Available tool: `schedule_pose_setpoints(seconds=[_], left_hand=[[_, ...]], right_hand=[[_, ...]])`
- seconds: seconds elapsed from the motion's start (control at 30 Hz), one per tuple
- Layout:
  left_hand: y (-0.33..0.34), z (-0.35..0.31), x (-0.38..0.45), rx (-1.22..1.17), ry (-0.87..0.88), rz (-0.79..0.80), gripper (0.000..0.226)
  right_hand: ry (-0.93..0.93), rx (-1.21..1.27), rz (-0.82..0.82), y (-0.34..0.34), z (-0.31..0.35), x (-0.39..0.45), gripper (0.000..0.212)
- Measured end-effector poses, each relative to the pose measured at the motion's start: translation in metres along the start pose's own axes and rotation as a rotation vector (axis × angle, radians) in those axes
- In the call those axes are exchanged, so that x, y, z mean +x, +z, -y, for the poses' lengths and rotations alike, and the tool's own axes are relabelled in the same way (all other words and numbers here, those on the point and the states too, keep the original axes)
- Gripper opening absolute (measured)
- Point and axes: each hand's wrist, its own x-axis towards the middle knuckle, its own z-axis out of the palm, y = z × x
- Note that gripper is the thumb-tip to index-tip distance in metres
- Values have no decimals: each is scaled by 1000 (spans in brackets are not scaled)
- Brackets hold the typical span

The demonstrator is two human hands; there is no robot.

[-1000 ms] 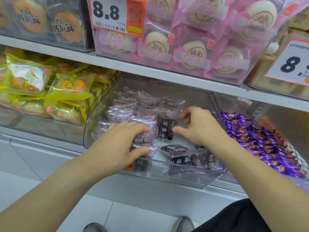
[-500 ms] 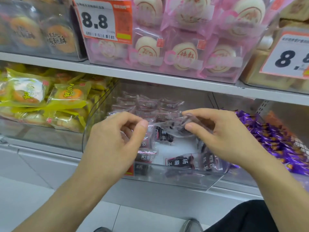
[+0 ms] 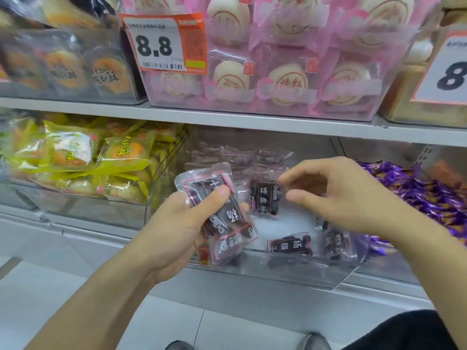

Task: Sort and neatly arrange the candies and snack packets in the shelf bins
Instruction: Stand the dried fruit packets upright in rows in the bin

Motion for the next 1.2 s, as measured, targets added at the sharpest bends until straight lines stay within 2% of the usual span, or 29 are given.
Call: schedule_pose_setpoints(seconds=[0.07,0.13,0.2,0.3,0.4,0.43,0.53,0.6,0.67,0.73,0.8,0.87,0.97,1.03,1.13,1.2], left_hand=[[-2,-1,-3,57,-19,38,40],[-2,1,-5,119,-39,52,51],[-1,3,-8,128,-47,61,50],[1,7,-9,95,-66,95,46],[-4,10,-9,48,-53,133,28],[-5,10,-9,24,-54,140,28],[-8,10,-10,-12,-51,177,50],[-10,10,-11,26,-9,185,56],[-10,10,-12,42,28,147,61],[-6,10,-13,35,54,105,70],[1,8,-15,5,70,64,71],[6,7,-15,-43,97,-1,42],[10,5,-14,-88,114,-115,29],[10,5,-13,-57,144,-178,33],[13,5,-12,-72,150,-196,49],[20,6,-12,-86,165,-185,57]], right_hand=[[137,-247,139,4,-14,19,22],[253,-406,385,17,-24,31,39],[377,-528,602,33,-29,36,56],[457,-625,711,41,-32,38,63],[432,-522,613,36,-26,35,49],[410,-471,559,32,-23,34,45],[347,-320,357,15,-17,22,31],[282,-184,181,1,-14,9,27],[217,-37,-2,-10,-9,-4,26],[232,88,-132,-16,-9,-15,21],[299,267,-155,-16,-9,-21,19],[366,565,-187,-13,-12,-25,27],[470,1020,-256,-6,-12,-29,49],[504,1205,-225,-2,-6,-33,59],[492,1377,-130,7,7,-35,38],[469,1427,-69,17,11,-35,42]])
